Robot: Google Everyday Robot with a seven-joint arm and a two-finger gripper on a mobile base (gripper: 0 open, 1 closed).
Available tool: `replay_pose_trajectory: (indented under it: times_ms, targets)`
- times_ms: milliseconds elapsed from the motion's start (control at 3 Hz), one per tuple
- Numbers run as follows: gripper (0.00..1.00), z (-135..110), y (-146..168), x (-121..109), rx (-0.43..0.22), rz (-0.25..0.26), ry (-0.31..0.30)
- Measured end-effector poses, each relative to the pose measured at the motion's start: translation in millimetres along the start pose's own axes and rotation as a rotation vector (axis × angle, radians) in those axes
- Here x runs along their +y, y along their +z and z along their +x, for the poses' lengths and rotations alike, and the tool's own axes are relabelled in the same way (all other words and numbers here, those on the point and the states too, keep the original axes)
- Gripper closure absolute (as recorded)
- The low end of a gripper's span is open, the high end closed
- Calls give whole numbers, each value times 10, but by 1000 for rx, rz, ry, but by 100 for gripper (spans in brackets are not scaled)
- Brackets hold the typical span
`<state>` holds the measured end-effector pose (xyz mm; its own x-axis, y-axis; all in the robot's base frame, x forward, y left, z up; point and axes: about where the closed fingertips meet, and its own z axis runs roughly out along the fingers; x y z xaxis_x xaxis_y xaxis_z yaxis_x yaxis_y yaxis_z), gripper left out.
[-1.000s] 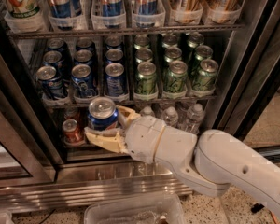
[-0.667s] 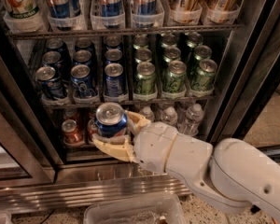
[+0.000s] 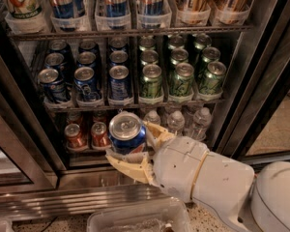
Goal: Pick pepsi can from middle shelf of fridge
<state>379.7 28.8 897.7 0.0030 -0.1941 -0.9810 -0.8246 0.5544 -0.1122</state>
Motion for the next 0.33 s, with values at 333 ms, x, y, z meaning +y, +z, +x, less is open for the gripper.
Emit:
replay_pose_trajectory:
  times_ms: [333]
  targets:
    - [100, 12, -60, -22, 6, 15, -1]
